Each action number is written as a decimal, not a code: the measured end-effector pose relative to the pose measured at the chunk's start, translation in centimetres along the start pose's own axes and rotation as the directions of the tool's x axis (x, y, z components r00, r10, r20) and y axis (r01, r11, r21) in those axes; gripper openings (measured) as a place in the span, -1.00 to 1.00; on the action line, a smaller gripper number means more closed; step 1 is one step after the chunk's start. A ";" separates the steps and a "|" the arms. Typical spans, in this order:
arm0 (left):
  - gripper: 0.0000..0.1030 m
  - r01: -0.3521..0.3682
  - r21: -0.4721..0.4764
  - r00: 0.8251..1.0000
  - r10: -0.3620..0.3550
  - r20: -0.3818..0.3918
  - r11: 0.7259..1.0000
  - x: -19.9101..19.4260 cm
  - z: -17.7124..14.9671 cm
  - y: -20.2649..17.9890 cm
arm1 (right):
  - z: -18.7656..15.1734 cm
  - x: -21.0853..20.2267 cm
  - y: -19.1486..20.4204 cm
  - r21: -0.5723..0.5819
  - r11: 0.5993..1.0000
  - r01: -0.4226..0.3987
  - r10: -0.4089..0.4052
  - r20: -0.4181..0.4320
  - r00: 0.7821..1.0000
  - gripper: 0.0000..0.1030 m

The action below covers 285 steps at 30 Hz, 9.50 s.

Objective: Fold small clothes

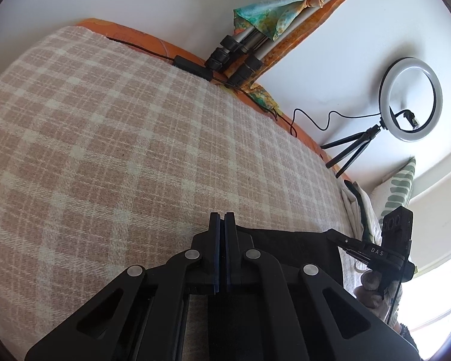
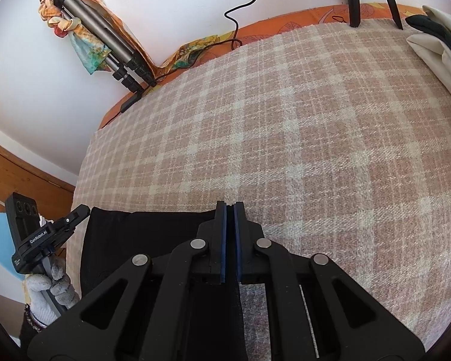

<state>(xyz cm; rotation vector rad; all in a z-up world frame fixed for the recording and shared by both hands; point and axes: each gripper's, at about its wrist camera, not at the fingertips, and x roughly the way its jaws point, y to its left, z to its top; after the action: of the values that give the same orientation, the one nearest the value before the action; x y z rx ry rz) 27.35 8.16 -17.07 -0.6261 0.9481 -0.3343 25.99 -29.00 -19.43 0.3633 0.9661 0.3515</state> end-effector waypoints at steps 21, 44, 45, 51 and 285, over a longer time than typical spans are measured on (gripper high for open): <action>-0.98 -0.085 -0.015 0.994 0.086 0.075 0.996 -0.2 -0.6 0.7 | -0.4 -1.1 0.8 -0.032 0.996 0.079 -0.078 0.027 0.997 -0.87; -0.03 0.031 -0.152 0.999 -0.034 -0.018 0.988 -8.5 -11.0 0.6 | -6.8 -9.4 -1.7 -0.036 0.998 -0.059 0.060 0.033 0.998 -0.09; -0.03 0.042 -0.180 0.999 -0.047 -0.024 0.983 -8.6 -11.6 0.9 | -6.9 -9.3 -1.8 -0.031 0.997 -0.068 0.069 0.025 0.997 -0.08; -0.03 0.074 -0.223 0.994 -0.089 -0.060 0.972 -8.0 -14.2 0.5 | -7.0 -8.2 -1.9 -0.027 0.994 -0.102 0.102 -0.024 0.995 0.16; 0.99 -0.191 0.726 0.964 -0.012 0.265 0.660 -4.2 -25.5 -33.5 | -12.1 -29.7 -6.7 0.124 0.880 0.458 -0.433 0.605 0.668 1.00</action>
<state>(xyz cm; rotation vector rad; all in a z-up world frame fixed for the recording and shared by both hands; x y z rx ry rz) 3.83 -24.53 -4.13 0.1549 0.5124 -0.5060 1.12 -46.36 -7.12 0.1691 0.3622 -0.2088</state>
